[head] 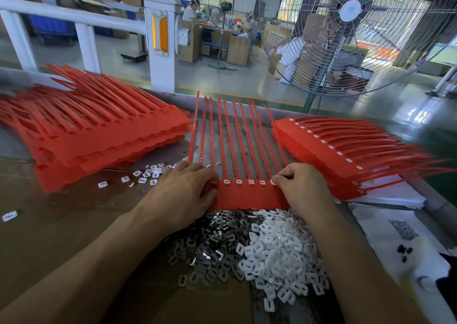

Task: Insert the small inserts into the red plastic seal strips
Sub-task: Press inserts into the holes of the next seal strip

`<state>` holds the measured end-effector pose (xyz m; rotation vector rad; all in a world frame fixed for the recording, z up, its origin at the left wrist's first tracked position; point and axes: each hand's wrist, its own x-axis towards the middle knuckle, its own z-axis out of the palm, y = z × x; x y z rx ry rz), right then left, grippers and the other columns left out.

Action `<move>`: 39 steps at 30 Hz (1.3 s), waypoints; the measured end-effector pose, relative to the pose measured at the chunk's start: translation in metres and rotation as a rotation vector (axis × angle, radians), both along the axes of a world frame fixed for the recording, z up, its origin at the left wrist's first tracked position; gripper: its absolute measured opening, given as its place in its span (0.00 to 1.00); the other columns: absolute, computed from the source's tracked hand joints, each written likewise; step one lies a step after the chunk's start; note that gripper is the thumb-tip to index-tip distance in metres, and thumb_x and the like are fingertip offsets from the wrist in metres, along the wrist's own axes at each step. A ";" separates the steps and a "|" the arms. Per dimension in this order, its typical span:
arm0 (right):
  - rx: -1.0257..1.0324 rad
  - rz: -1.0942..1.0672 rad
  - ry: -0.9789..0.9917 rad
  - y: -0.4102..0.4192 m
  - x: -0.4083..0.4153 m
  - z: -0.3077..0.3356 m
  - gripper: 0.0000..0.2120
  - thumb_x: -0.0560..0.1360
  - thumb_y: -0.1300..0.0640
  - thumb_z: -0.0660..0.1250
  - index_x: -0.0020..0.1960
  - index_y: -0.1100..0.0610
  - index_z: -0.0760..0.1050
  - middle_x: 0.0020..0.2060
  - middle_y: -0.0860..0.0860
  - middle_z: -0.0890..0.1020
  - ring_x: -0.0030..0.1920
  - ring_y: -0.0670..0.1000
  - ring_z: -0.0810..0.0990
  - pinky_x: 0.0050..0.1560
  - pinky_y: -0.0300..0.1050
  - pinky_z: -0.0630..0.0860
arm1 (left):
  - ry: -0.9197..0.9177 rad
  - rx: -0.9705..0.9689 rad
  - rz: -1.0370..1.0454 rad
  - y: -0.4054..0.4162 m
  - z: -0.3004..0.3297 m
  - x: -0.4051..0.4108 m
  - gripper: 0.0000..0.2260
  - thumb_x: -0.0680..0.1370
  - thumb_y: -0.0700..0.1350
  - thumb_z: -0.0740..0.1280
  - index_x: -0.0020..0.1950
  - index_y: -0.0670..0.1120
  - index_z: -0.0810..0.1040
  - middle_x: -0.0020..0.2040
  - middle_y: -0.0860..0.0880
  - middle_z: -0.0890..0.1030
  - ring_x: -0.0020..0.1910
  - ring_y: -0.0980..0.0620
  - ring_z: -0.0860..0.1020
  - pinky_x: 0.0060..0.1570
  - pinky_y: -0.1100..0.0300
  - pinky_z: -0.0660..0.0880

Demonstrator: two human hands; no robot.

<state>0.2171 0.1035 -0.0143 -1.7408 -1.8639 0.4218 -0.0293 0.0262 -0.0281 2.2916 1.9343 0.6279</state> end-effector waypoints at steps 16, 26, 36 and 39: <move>-0.016 0.110 -0.265 -0.020 -0.003 0.017 0.12 0.78 0.58 0.65 0.53 0.49 0.86 0.51 0.46 0.86 0.49 0.49 0.83 0.51 0.48 0.81 | 0.005 0.001 -0.002 0.000 0.001 0.000 0.17 0.81 0.58 0.61 0.69 0.58 0.73 0.64 0.59 0.75 0.66 0.54 0.68 0.69 0.50 0.65; -0.172 0.133 -0.569 -0.021 -0.015 0.036 0.16 0.80 0.61 0.61 0.61 0.51 0.83 0.59 0.53 0.83 0.58 0.57 0.82 0.58 0.53 0.81 | 0.013 -0.004 0.000 0.000 0.000 0.000 0.17 0.81 0.58 0.60 0.69 0.58 0.72 0.65 0.58 0.75 0.65 0.53 0.68 0.69 0.50 0.66; -0.077 0.109 -0.488 -0.023 -0.014 0.030 0.16 0.75 0.64 0.63 0.54 0.51 0.86 0.53 0.52 0.86 0.54 0.56 0.84 0.54 0.51 0.81 | 0.012 -0.010 0.018 -0.002 0.003 0.002 0.17 0.81 0.57 0.61 0.69 0.57 0.73 0.66 0.58 0.75 0.67 0.53 0.67 0.69 0.50 0.65; -0.052 0.108 -0.520 -0.023 -0.016 0.028 0.17 0.74 0.64 0.63 0.54 0.50 0.86 0.52 0.52 0.85 0.52 0.56 0.84 0.48 0.47 0.78 | 0.012 -0.012 0.020 -0.002 0.003 0.003 0.17 0.81 0.57 0.61 0.69 0.57 0.73 0.66 0.58 0.74 0.68 0.53 0.67 0.70 0.51 0.64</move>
